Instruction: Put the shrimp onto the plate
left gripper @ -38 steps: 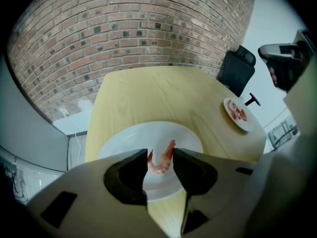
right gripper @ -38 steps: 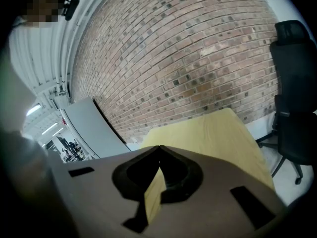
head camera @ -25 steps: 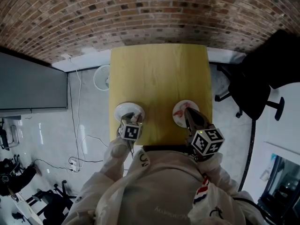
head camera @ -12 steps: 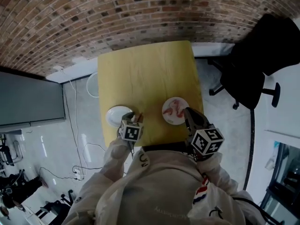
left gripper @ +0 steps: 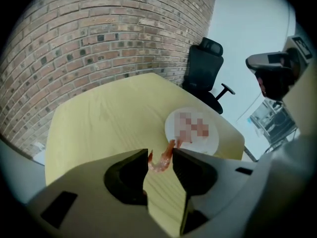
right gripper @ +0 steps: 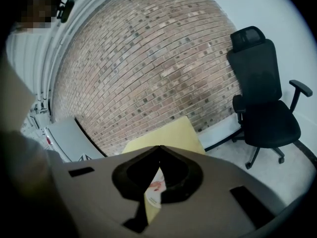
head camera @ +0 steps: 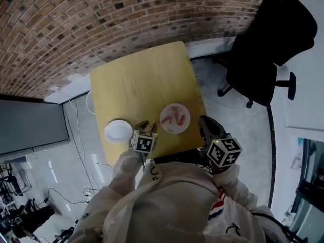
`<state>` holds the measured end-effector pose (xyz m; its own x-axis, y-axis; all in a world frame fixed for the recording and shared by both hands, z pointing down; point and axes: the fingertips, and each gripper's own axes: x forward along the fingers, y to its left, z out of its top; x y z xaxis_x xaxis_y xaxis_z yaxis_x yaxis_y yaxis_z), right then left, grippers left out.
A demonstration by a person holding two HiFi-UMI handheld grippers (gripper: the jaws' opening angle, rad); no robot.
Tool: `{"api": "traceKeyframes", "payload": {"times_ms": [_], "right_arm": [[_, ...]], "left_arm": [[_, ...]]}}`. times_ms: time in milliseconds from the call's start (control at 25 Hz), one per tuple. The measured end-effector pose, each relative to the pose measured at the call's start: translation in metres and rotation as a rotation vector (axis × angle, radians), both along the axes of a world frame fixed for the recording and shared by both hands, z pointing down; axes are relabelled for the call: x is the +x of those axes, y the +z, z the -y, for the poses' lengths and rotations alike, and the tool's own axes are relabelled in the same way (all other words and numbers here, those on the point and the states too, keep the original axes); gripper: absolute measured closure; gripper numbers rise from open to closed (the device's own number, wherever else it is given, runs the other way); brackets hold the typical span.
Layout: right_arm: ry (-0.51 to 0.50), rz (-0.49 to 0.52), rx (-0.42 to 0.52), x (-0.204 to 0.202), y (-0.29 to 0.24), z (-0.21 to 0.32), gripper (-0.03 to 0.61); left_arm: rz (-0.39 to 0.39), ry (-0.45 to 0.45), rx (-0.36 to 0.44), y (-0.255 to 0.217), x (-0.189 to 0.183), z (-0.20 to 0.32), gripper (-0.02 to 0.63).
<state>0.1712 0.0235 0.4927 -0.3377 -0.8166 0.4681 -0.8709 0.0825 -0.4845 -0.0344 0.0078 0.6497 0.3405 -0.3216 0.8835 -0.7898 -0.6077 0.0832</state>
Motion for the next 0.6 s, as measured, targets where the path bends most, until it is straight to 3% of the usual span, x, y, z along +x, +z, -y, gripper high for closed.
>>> {"api": "traceKeyframes", "payload": {"times_ms": [320,600], "right_arm": [[0.044,0.017,-0.001,0.049,0.003,-0.013,0.554],[0.054,0.030,-0.007,0.074,0.007,-0.019,0.554]], "left_arm": [[-0.035,0.028,-0.044,0.002,0.057,-0.015,0.454],[-0.082,-0.012,-0.136,0.015,0.087,-0.033,0.454]]}}
